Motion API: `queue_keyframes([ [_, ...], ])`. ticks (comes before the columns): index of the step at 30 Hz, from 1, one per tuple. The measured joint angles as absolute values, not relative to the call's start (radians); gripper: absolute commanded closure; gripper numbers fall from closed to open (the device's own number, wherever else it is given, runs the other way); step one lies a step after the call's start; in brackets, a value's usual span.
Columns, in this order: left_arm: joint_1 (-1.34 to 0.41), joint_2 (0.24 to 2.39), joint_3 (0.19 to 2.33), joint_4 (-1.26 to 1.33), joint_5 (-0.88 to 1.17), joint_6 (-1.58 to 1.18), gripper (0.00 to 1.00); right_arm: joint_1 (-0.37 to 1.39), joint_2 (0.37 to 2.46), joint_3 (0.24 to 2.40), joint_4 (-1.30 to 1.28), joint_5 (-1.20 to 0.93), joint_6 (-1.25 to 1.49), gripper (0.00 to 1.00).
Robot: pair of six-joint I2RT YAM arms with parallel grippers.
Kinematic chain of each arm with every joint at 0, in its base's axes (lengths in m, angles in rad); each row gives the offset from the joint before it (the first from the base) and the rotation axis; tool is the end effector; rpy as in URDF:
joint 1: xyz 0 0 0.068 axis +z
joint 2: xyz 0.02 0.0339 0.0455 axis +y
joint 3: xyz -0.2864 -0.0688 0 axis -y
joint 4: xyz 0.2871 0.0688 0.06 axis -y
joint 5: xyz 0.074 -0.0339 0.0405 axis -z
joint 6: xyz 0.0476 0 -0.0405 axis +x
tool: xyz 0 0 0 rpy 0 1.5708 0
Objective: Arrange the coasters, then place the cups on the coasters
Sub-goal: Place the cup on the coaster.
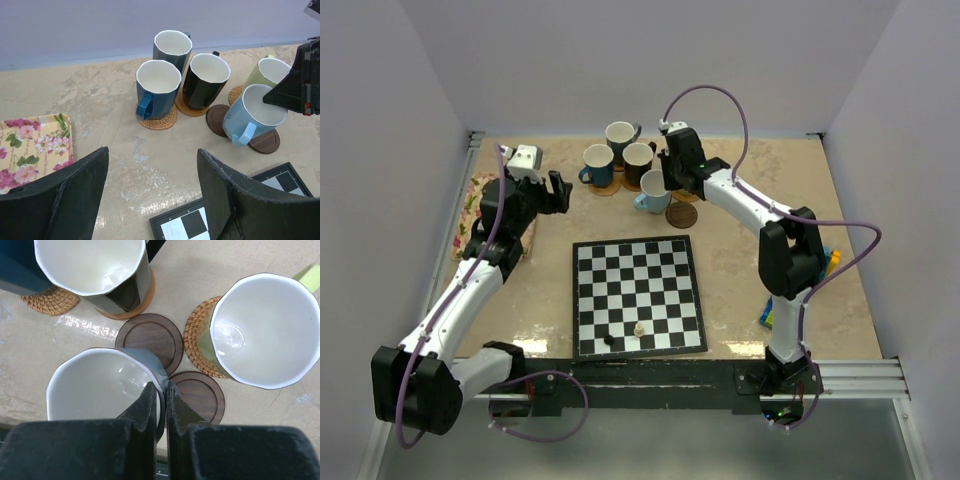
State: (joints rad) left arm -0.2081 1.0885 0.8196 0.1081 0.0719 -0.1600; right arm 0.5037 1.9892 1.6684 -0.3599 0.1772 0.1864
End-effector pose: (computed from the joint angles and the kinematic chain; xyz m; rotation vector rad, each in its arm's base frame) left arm 0.2926 -0.0653 0.3294 0.0952 1.7401 -0.3328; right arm 0.4609 0.2444 0.2655 -0.2605 2.2295 0.1743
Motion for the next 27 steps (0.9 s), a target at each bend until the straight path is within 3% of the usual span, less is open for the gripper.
queue_keyframes([
  [27, -0.197, 1.089, 0.819, 0.107, 0.066, -0.152, 0.24, 0.473, 2.073, 1.734, -0.336, 0.162, 0.164, 1.0],
])
